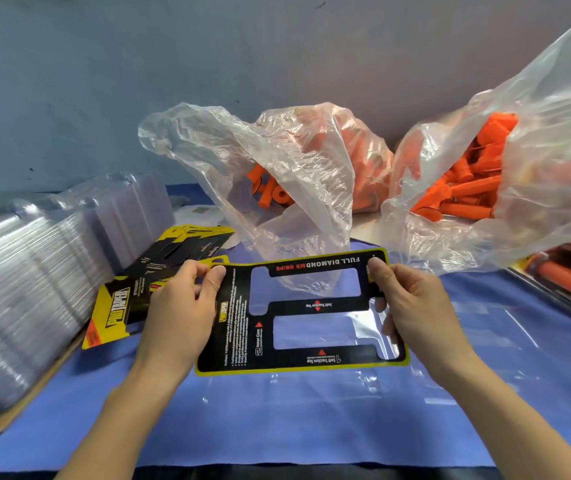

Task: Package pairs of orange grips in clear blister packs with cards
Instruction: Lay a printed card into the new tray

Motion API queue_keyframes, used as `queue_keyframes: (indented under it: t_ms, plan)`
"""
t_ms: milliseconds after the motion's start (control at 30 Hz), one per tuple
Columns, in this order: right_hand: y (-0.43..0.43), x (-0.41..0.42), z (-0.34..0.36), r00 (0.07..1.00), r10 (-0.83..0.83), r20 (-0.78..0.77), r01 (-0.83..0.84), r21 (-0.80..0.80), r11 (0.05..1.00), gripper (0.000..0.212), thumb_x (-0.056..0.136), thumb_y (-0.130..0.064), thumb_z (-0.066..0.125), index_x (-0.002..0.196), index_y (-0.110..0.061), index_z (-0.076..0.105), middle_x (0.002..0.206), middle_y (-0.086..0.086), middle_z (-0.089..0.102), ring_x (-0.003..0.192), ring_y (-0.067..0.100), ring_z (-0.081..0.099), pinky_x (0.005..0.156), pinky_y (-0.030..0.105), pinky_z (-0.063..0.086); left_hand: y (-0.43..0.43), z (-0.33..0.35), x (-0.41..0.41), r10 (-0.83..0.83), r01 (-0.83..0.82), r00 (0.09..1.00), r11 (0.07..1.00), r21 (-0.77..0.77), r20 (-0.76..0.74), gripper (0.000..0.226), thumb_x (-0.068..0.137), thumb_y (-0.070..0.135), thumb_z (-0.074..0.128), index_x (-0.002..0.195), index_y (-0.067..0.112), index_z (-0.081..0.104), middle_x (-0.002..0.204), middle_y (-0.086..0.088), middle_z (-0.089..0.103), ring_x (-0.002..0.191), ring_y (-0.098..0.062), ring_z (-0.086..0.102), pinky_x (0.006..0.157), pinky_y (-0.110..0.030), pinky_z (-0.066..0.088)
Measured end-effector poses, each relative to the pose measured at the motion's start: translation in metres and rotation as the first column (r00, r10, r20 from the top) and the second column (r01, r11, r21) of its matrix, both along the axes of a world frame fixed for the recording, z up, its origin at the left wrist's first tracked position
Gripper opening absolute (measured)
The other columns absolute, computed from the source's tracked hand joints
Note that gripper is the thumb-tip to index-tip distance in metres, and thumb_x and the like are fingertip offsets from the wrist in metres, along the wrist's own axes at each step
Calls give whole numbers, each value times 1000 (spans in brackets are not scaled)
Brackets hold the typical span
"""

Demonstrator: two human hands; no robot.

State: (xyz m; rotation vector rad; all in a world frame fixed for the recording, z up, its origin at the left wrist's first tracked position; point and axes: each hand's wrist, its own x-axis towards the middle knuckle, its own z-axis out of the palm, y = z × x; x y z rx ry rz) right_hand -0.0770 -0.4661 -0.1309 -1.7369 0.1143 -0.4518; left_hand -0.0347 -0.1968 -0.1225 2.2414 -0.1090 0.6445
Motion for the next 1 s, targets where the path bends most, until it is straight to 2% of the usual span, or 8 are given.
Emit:
queue_keyframes:
  t_ms: [100, 267, 333, 433, 567, 700, 867, 1000]
  plan:
    - [-6, -2, -2, 999, -9, -35, 6, -83, 997, 49, 99, -47, 49, 63, -14, 53, 54, -3, 57, 38, 18, 53, 40, 18, 35, -1, -1, -2, -15, 16, 999, 1000, 11, -41, 27, 99, 45, 49, 85, 22, 55, 61, 9, 68, 66, -12, 66, 55, -32, 44]
    - [-12, 2, -8, 995, -23, -97, -2, -250, 968, 56, 95, -52, 52, 70, -2, 54, 50, -5, 41, 44, 12, 35, 43, 24, 30, 1, -5, 4, 12, 2, 990, 995, 99, -141, 29, 99, 45, 48, 88, 20, 57, 67, 1, 67, 76, -25, 64, 59, -35, 42]
    - [-16, 4, -10, 991, -19, -132, -15, -252, 968, 53, 95, -50, 55, 71, -3, 57, 49, -4, 39, 44, 13, 38, 40, 18, 31, 2, -8, 7, 5, 21, 979, 992, 123, -203, 29, 99, 44, 50, 86, 19, 57, 71, -4, 69, 81, -31, 63, 67, -40, 47]
    - [-20, 6, -11, 978, -19, -206, -42, -285, 958, 46, 96, -48, 54, 67, -14, 61, 44, -7, 49, 37, 10, 46, 37, 12, 29, -1, -14, 10, 14, 30, 968, 985, 169, -252, 27, 98, 42, 52, 83, 19, 56, 71, -8, 67, 86, -38, 60, 71, -44, 46]
    - [-22, 5, -12, 970, -40, -241, -37, -307, 951, 35, 98, -44, 50, 76, -25, 69, 60, -10, 65, 41, 8, 52, 44, 18, 38, 0, -16, 12, 39, 13, 966, 980, 201, -256, 25, 98, 39, 54, 83, 20, 56, 76, -11, 67, 89, -40, 59, 71, -42, 41]
    - [-21, 4, -10, 980, -110, -169, 43, -355, 934, 27, 96, -35, 50, 83, -22, 69, 64, -9, 67, 48, 5, 54, 56, 30, 42, 1, -18, 13, 37, 16, 967, 979, 203, -253, 23, 97, 38, 56, 83, 21, 57, 81, -13, 69, 91, -40, 59, 72, -42, 42]
    - [-20, 3, -9, 981, -182, -68, 139, -405, 904, 20, 97, -32, 49, 102, -31, 68, 80, -9, 67, 77, 18, 60, 67, 35, 45, 0, -21, 16, 39, 18, 966, 976, 218, -256, 24, 98, 40, 54, 84, 21, 57, 76, -8, 69, 88, -36, 59, 71, -41, 43]
    - [-23, 3, -12, 980, -200, -11, 176, -433, 884, 19, 97, -27, 50, 104, -29, 68, 83, -16, 63, 75, 7, 56, 64, 30, 37, -3, -24, 17, 31, 41, 961, 966, 254, -274, 24, 98, 40, 54, 84, 21, 56, 70, -5, 67, 86, -33, 61, 73, -41, 44]
